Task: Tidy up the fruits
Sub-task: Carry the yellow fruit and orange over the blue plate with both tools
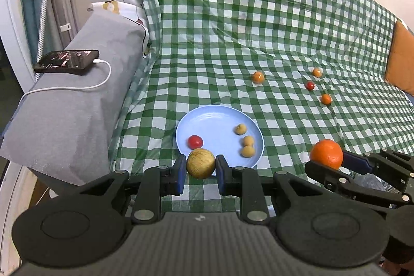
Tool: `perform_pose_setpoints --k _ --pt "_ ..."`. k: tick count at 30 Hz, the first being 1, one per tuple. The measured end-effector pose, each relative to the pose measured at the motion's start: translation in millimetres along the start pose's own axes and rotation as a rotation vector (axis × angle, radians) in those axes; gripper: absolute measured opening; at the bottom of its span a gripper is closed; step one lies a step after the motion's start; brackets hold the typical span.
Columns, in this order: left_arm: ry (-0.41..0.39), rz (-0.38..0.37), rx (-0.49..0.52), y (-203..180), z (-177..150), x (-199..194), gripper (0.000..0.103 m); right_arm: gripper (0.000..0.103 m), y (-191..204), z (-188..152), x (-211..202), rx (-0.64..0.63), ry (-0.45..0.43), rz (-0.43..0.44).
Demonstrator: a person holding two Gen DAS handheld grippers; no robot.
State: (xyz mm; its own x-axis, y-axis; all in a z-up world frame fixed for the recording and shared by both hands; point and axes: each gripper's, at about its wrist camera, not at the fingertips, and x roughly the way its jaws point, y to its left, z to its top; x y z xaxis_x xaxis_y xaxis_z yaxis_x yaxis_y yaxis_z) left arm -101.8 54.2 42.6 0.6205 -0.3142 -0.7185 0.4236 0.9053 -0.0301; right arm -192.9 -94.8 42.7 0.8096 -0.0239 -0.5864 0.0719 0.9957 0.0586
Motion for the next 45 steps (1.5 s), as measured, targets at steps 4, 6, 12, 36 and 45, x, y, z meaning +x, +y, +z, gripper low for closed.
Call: perform_pose_setpoints --k 4,6,12,36,45 --pt "-0.003 -0.002 -0.006 2.2 -0.1 -1.4 0.026 0.038 2.7 -0.5 0.4 -0.005 0.0 -0.003" --pt "-0.002 -0.003 -0.005 2.6 -0.4 -1.2 0.026 0.038 2.8 -0.6 0.5 -0.008 0.001 -0.004" --pt "0.002 -0.004 -0.002 2.5 2.5 0.8 0.026 0.038 -0.2 -1.3 1.8 -0.003 0.007 -0.004" --pt "0.055 0.001 -0.003 2.3 29.1 46.7 0.026 0.038 -17.2 2.4 49.5 0.037 0.069 -0.002" --pt "0.089 0.005 -0.006 3.4 52.4 91.2 0.026 0.038 -29.9 6.7 94.3 0.052 0.113 0.0"
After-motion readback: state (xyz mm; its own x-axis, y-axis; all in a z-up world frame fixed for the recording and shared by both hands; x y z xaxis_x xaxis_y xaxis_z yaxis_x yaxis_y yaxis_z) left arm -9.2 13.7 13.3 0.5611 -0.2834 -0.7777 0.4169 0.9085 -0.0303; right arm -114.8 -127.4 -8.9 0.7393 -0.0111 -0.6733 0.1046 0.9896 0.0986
